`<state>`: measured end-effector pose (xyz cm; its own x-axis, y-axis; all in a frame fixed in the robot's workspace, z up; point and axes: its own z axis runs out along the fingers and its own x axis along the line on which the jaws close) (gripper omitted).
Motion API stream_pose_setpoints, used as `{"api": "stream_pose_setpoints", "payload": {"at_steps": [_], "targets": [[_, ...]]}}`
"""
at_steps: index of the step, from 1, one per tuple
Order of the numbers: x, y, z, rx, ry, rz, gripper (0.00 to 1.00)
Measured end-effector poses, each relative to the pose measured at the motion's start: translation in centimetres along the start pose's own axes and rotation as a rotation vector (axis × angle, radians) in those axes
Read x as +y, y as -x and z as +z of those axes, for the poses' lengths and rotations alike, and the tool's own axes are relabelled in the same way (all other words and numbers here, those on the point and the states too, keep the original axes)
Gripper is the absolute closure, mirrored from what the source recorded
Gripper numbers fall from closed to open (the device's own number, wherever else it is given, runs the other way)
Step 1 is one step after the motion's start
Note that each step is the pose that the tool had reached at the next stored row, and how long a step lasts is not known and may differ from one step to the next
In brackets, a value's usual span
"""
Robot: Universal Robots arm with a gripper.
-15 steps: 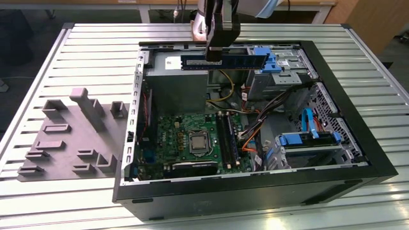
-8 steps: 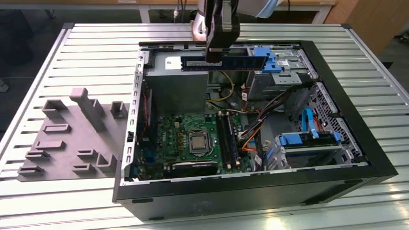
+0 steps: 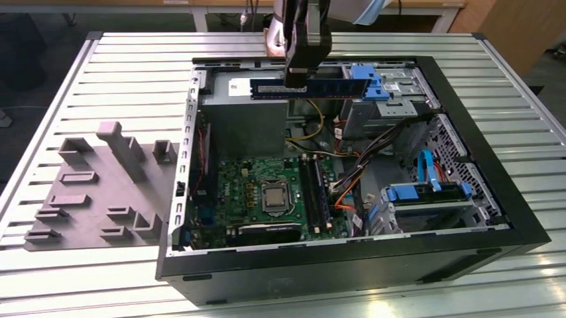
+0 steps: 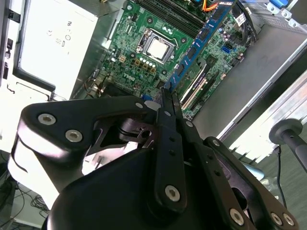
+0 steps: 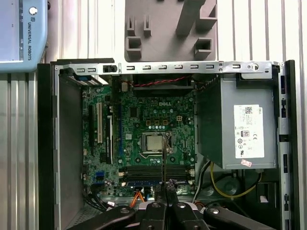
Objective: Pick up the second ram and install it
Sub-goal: 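Pick up the second ram and move it above second insertion slot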
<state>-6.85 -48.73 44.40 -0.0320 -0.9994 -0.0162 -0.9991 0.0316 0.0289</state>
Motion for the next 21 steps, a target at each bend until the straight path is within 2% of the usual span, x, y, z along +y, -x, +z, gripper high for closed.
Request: {"api": "stream_pose_setpoints", "payload": {"at_steps": [3, 21], "targets": [[0.00, 0.00, 0.18, 0.0029, -0.0001, 0.000, 0.89], [0.01, -0.01, 0.57, 0.0092, -0.0003, 0.000, 0.89]]}}
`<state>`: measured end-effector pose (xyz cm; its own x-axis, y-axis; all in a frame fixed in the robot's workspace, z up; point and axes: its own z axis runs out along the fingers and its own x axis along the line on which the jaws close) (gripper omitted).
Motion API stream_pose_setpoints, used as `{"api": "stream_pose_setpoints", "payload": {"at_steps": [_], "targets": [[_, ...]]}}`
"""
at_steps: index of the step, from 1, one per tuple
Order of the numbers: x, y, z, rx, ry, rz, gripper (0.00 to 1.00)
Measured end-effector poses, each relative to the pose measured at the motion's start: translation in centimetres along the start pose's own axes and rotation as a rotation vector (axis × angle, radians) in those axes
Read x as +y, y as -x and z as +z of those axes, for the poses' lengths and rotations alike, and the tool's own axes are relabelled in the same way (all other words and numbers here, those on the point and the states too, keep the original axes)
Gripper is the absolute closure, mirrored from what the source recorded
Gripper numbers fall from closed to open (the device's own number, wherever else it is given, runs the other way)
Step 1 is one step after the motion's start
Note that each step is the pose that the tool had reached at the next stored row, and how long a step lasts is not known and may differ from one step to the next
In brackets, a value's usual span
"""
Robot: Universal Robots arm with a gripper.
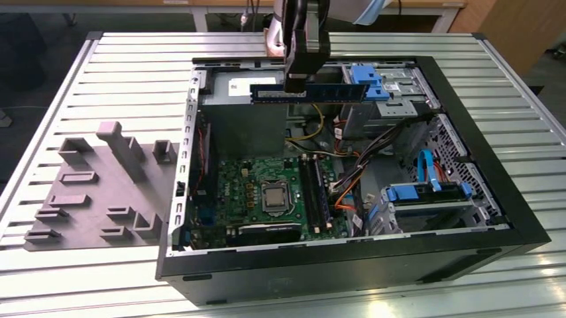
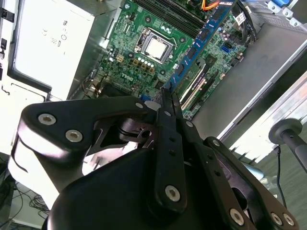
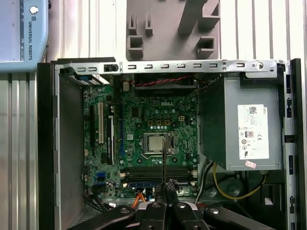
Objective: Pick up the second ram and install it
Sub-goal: 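Pick up the second ram and move it above second insertion slot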
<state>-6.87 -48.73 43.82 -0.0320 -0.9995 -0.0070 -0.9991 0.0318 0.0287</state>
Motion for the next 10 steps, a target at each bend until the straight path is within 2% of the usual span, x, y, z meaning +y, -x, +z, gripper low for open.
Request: {"api": "stream_pose_setpoints", "payload": {"at_steps": [10], "targets": [[0.00, 0.00, 0.18, 0.0018, 0.0000, 0.000, 0.89]]}}
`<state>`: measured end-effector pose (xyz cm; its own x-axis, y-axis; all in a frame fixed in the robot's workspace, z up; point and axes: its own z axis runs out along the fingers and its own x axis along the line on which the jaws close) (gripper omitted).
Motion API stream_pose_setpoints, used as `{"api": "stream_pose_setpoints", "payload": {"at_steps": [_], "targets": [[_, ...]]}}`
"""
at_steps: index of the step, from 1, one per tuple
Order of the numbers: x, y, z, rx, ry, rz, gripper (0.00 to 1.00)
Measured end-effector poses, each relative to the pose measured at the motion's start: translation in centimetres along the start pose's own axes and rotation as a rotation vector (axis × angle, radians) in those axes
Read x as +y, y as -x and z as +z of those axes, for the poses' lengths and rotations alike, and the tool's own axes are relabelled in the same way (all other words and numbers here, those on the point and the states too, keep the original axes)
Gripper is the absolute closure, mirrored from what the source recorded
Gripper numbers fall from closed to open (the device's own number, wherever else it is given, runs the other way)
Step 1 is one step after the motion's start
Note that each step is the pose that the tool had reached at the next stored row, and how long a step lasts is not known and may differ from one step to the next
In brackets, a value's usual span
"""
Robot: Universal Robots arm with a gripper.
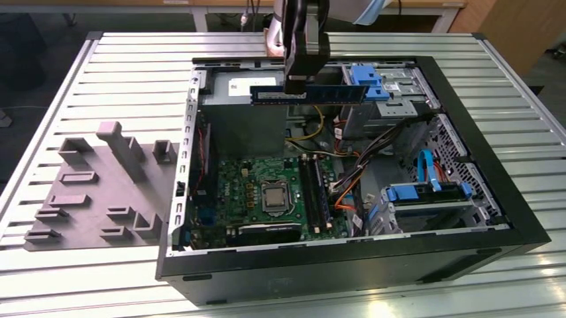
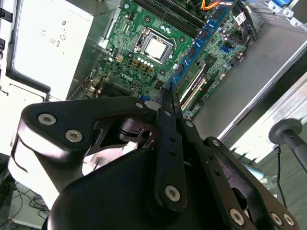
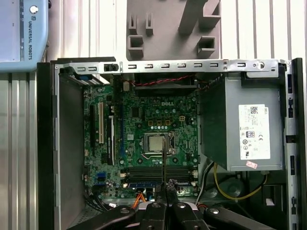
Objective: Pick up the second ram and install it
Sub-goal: 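Pick up the second ram and move it above second insertion slot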
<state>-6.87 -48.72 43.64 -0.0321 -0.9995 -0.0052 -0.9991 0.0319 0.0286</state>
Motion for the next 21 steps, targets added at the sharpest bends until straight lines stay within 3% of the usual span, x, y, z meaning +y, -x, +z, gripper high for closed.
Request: {"api": "stream_pose_setpoints", "payload": {"at_steps": [21], "targets": [[0.06, -0.01, 0.75, 0.0078, -0.0003, 0.000, 0.89]]}}
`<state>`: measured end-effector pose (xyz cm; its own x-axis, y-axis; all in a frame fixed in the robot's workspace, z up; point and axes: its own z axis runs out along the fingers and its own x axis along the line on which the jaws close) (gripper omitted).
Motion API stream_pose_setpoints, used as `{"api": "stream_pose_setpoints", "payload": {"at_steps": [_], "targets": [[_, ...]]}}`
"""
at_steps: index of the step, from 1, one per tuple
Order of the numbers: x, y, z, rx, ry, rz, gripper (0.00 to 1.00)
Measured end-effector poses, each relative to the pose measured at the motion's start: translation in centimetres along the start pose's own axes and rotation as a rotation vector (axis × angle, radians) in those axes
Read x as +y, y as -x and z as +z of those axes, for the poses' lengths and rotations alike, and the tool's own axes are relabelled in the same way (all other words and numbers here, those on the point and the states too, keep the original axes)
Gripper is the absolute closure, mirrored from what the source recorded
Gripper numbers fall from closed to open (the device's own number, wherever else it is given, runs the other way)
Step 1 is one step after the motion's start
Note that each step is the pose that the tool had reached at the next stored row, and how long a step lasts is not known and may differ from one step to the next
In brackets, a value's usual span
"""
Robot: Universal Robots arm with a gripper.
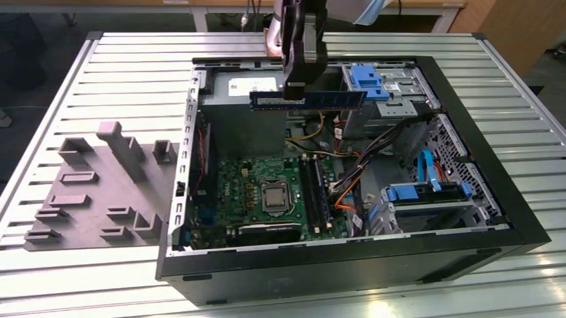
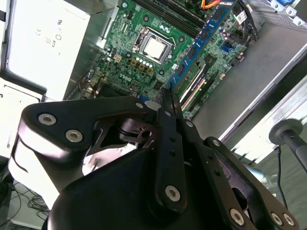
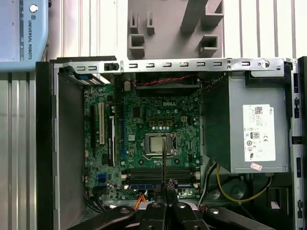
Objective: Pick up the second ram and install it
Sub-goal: 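Pick up the second ram and move it above second insertion slot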
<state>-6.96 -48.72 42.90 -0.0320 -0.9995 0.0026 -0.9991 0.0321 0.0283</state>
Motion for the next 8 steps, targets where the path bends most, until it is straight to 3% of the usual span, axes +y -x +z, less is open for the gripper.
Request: {"api": "stream_pose_setpoints", "payload": {"at_steps": [8], "targets": [[0.07, 0.00, 0.45, 0.0039, -0.0001, 0.000, 0.89]]}}
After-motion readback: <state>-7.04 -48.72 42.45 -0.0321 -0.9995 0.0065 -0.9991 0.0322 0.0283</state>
